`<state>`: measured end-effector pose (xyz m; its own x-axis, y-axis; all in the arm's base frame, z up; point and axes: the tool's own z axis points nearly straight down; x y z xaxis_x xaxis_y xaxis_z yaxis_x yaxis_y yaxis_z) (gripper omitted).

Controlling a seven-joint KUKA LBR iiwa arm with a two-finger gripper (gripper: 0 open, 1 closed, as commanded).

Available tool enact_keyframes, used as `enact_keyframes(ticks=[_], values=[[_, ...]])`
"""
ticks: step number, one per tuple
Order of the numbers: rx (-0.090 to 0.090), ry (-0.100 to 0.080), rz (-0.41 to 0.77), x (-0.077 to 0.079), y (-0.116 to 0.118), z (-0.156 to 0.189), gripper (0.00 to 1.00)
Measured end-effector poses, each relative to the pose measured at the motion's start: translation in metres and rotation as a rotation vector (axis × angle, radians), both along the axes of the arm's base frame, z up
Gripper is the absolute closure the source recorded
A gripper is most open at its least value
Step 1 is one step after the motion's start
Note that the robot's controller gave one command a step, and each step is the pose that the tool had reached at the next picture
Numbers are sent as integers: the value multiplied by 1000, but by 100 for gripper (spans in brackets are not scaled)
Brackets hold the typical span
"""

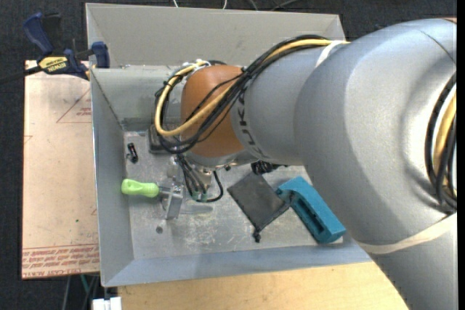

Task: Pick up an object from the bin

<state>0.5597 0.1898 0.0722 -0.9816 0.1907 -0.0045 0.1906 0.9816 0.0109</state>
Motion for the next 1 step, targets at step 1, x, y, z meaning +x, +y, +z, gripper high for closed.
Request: enact_keyframes(ticks=[1], values=[[0,0,0,0,0,0,100]])
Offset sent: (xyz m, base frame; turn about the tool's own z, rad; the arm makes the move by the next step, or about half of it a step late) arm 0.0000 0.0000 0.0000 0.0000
